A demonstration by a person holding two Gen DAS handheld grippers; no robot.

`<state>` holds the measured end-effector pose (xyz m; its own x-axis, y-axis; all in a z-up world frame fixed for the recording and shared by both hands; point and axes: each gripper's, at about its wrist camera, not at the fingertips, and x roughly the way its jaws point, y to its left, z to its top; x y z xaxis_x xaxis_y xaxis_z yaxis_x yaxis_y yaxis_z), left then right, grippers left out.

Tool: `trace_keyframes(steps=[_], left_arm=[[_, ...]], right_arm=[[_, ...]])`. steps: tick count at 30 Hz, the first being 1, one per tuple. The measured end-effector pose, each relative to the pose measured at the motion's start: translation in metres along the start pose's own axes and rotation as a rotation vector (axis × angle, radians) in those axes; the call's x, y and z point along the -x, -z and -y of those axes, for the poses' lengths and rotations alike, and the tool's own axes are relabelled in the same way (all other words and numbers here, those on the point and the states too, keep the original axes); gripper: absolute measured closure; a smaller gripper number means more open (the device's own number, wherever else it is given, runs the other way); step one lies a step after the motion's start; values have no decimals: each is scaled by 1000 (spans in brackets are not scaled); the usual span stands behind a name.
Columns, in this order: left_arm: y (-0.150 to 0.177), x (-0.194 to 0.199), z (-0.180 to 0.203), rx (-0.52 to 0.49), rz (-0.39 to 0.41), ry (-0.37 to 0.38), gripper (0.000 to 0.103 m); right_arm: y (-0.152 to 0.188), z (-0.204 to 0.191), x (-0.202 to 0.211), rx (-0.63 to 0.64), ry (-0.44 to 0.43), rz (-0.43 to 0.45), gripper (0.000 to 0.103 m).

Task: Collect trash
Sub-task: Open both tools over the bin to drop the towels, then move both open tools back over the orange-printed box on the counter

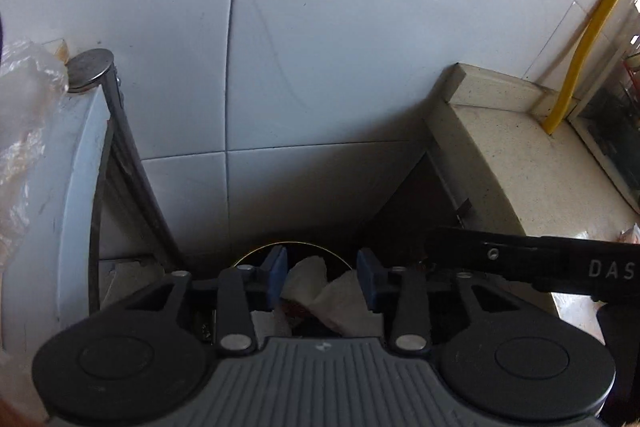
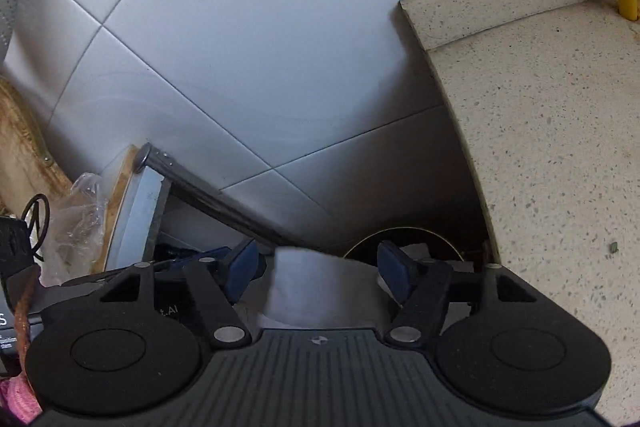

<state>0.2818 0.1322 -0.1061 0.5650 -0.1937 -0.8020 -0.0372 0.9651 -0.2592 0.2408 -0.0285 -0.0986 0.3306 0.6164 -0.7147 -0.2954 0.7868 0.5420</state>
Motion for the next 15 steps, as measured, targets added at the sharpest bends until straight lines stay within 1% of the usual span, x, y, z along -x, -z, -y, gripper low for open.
trace_keyframes(steps=[3, 5, 7, 10, 12, 15], left_arm=[[-6, 0, 5, 11, -9, 45, 70], [-10, 2, 17, -8, -8, 73, 70], [-13, 8, 30, -41, -7, 101, 70], [-18, 18, 62, -110, 3, 136, 70], [-19, 25, 88, -171, 13, 171, 69], [-20, 31, 131, -271, 17, 240, 68]], right_arm=[[0, 1, 15, -11, 4, 22, 30], [1, 2, 33, -17, 3, 50, 30], [3, 2, 54, -16, 21, 91, 30], [3, 6, 93, -19, 50, 157, 30], [3, 12, 120, -21, 71, 208, 27], [6, 29, 164, -31, 136, 284, 27]])
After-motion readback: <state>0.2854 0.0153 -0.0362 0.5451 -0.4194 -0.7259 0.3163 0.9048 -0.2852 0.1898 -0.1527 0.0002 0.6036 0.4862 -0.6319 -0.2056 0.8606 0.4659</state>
